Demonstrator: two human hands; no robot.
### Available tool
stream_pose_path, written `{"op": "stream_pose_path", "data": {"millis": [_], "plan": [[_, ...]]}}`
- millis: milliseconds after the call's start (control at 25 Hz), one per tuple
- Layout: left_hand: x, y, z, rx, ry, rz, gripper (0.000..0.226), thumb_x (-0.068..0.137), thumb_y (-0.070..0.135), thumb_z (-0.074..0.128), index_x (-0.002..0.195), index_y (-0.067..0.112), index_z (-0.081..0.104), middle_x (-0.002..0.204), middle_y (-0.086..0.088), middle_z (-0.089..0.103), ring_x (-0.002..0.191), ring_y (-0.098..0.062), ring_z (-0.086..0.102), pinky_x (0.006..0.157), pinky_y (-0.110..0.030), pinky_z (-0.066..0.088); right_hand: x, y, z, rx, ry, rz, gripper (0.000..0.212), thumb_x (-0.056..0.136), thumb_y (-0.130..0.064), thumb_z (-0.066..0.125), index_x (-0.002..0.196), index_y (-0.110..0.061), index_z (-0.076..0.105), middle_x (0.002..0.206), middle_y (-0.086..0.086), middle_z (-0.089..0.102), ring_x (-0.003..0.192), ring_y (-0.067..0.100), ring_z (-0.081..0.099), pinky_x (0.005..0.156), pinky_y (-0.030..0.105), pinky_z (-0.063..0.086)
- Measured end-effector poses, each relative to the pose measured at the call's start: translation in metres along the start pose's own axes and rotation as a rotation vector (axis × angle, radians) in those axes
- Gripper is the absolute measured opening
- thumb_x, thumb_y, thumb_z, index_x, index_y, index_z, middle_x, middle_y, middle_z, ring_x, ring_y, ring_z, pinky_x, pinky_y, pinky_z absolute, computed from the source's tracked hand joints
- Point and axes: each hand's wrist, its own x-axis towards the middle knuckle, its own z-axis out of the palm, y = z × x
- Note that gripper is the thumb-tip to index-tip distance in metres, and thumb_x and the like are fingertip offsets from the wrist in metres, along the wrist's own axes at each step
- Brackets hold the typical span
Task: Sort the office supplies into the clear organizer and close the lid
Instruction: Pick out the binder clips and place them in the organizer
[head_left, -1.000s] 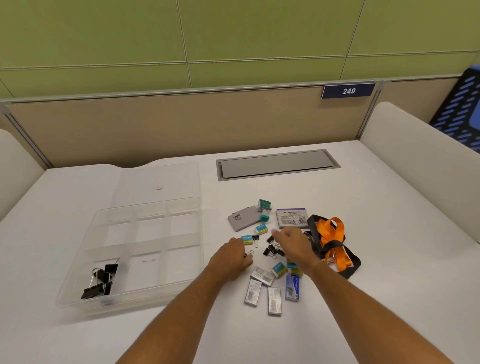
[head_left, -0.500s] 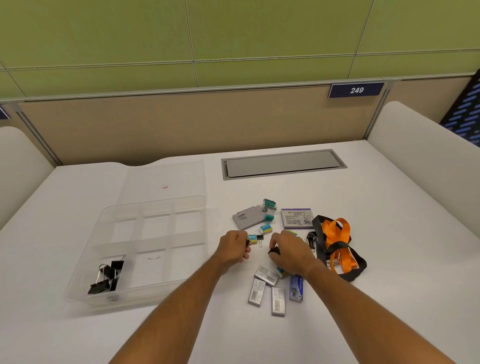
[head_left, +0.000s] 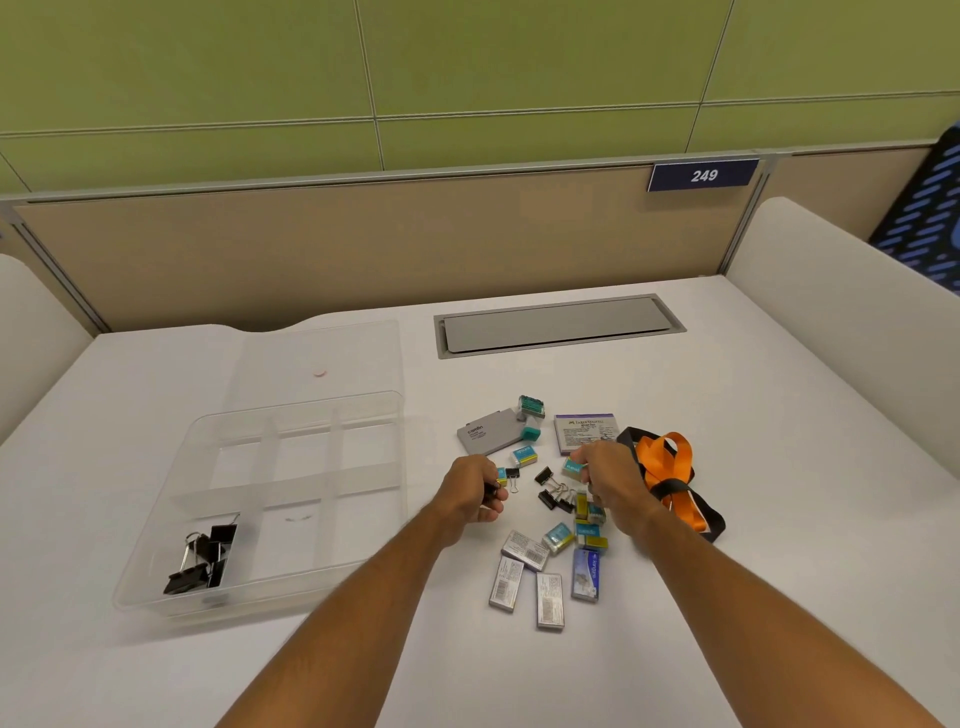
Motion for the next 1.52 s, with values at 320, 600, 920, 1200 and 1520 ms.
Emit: {"op": "stream_pose_path", "data": {"millis": [320,600,920,1200,1520], "plan": [[0.011,-0.009,0.011,0.28,0.063,0.109,0.026,0.092,0.033,0.054,0.074,0.015,0.048,0.067,-0.005,0.052,0.052,-0.016,0.044,0.047,-0.024,0.037,0.004,0.015,0.001,-0.915,-0.098,-0.259,0.024,0.081,-0.046,0.065,0.091,-0.025,0.06,0.104,-0.002,0.064,0.091,0.013,0.058,0.073,0.03,0.052],[0.014,-0.022,0.019,0.614,0.155,0.313,0.031,0.095,0.038,0.05,0.073,0.016,0.045,0.076,0.0,0.054,0.072,-0.018,0.048,0.067,-0.032,0.04,0.001,0.017,0.003,-1.349,-0.074,-0.446,0.032,0.085,-0.048,0.059,0.099,-0.019,0.057,0.098,0.003,0.063,0.088,0.019,0.06,0.068,0.031,0.051],[0.013,-0.026,0.038,1.027,0.126,0.449,0.031,0.099,0.037,0.038,0.111,0.015,0.054,0.112,-0.012,0.063,0.099,-0.028,0.059,0.078,-0.039,0.047,-0.004,0.016,-0.007,-1.189,-0.062,-0.423,0.032,0.082,-0.042,0.056,0.105,-0.021,0.054,0.097,0.001,0.062,0.085,0.017,0.056,0.069,0.031,0.049],[0.019,-0.027,0.056,1.255,0.094,0.481,0.045,0.09,0.049,0.053,0.12,0.016,0.046,0.117,-0.01,0.059,0.106,-0.029,0.058,0.077,-0.038,0.046,-0.007,0.012,-0.019,-1.008,-0.03,-0.387,0.023,0.079,-0.03,0.056,0.1,-0.019,0.055,0.094,0.004,0.064,0.086,0.021,0.059,0.069,0.033,0.051],[0.017,-0.023,0.041,1.234,0.236,0.514,0.036,0.091,0.044,0.039,0.105,0.011,0.048,0.101,-0.011,0.063,0.089,-0.029,0.06,0.064,-0.033,0.041,-0.002,0.02,-0.003,-1.317,0.049,-0.363,0.054,0.082,-0.069,0.05,0.103,-0.019,0.057,0.095,0.002,0.061,0.08,0.015,0.052,0.059,0.029,0.041]]}}
